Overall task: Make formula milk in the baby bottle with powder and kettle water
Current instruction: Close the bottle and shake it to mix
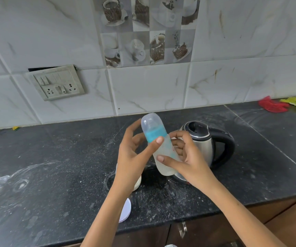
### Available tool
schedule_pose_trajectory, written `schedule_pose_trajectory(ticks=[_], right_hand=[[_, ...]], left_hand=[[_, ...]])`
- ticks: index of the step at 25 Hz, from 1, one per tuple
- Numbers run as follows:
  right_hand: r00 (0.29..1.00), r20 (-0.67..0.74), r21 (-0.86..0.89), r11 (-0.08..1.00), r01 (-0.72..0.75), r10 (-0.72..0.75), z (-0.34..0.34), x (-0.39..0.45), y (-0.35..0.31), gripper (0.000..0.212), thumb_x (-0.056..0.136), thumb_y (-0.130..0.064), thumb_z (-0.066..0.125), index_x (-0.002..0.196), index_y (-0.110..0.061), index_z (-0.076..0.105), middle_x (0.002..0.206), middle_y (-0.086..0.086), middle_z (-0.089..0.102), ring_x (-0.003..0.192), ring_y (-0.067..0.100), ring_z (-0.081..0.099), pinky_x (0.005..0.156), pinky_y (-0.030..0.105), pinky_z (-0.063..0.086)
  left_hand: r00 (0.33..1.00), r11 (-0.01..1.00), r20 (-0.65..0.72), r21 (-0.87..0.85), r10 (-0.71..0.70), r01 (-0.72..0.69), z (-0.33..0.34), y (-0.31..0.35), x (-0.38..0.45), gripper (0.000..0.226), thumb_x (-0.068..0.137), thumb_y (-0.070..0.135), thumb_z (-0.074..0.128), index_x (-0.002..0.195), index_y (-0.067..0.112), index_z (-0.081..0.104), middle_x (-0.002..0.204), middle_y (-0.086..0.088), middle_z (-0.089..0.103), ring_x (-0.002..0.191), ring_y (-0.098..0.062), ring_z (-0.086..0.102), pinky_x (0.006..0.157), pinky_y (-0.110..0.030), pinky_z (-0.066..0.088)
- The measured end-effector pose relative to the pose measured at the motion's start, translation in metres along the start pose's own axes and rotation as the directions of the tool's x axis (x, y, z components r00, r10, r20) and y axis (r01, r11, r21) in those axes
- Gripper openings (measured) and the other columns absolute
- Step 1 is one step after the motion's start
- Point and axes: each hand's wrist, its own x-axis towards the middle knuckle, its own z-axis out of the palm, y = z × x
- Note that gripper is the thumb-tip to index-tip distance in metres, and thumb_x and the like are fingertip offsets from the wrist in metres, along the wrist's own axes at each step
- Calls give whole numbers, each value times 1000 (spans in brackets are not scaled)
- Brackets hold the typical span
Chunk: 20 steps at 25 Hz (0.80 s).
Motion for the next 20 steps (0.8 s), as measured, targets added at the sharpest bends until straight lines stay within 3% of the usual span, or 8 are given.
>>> schedule_pose_trajectory(ticks=[2, 5, 11, 13, 16, 18, 20], right_hand=[[998, 1, -133, 989, 61, -61, 2, -4, -1, 57, 72, -42, 75, 115, -25, 41, 113, -13, 60, 107, 5, 62, 84, 21, 53], [996, -1, -155, 984, 91, -92, 3, -6, 0, 55, 74, -43, 74, 115, -28, 40, 113, -10, 61, 107, 8, 62, 82, 21, 54], [997, 68, 246, 968, -41, 25, -1, -7, -1, 52, 70, -27, 79, 111, -20, 47, 107, 11, 71, 99, 21, 70, 77, 31, 57], [992, 103, 365, 925, -102, 69, -3, -6, -3, 49, 70, -19, 78, 109, -16, 48, 99, 10, 75, 92, 21, 72, 73, 29, 57], [972, 189, 512, 830, -220, 141, -5, -3, -1, 60, 62, -27, 86, 110, -12, 53, 103, 16, 74, 94, 32, 70, 76, 38, 60], [944, 290, 590, 748, -304, 155, -6, -1, 3, 80, 58, -34, 91, 122, -6, 52, 111, 23, 69, 96, 37, 69, 76, 41, 59], [931, 327, 613, 714, -338, 160, -7, 0, 9, 85, 58, -36, 90, 126, -5, 50, 116, 24, 66, 98, 38, 68, 77, 41, 59]], left_hand=[[998, 998, -53, 57, 40, -37, 3, 2, 2, 59, 70, 24, 82, 121, 23, 51, 100, -4, 73, 93, -17, 71, 79, -40, 59], [997, 999, -75, -9, 32, -33, 9, 6, 2, 50, 74, 13, 78, 117, 18, 55, 94, -10, 74, 87, -23, 72, 73, -39, 60], [999, 990, -5, -136, -43, 42, 12, 11, 6, 41, 78, 3, 71, 116, 11, 60, 92, -18, 73, 80, -25, 72, 64, -26, 56], [998, 984, 31, -165, -58, 62, 12, 12, 8, 39, 77, 3, 70, 114, 9, 61, 95, -20, 73, 83, -27, 72, 69, -32, 58], [987, 982, 142, -161, -72, 95, 5, 7, 15, 33, 79, 15, 66, 111, 12, 62, 102, -19, 72, 94, -38, 67, 79, -50, 53], [965, 976, 243, -160, -103, 145, 1, 1, 20, 31, 82, 22, 61, 112, 16, 62, 108, -15, 71, 95, -38, 66, 72, -47, 49], [942, 975, 312, -138, -125, 175, -4, -5, 23, 37, 83, 25, 62, 119, 17, 59, 114, -12, 69, 102, -34, 65, 81, -50, 44]])
